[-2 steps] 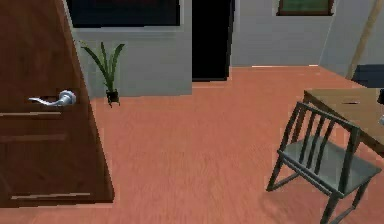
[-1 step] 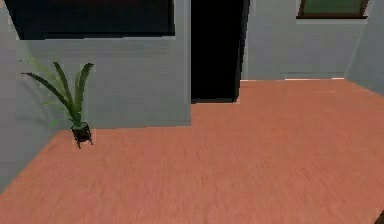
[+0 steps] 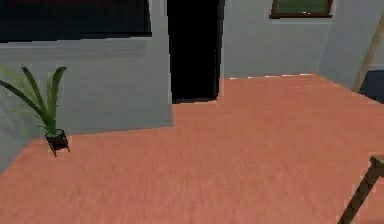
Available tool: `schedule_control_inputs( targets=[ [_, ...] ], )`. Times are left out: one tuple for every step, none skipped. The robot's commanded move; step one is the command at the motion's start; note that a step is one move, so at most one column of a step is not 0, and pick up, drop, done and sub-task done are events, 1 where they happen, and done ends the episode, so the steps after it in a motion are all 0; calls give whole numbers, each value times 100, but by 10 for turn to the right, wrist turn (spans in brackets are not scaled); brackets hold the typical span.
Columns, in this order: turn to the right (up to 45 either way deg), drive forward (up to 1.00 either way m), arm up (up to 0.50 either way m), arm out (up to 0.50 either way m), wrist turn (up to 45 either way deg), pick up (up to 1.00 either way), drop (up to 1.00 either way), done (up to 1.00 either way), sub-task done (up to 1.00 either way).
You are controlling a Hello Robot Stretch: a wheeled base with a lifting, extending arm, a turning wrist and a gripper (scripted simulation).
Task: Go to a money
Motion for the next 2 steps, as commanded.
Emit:
schedule_control_inputs(
  targets=[
    [0, 50, 0, 0, 0, 0, 0, 0, 0],
    [300, 0, 0, 0, 0, 0, 0, 0, 0]
  ],
)
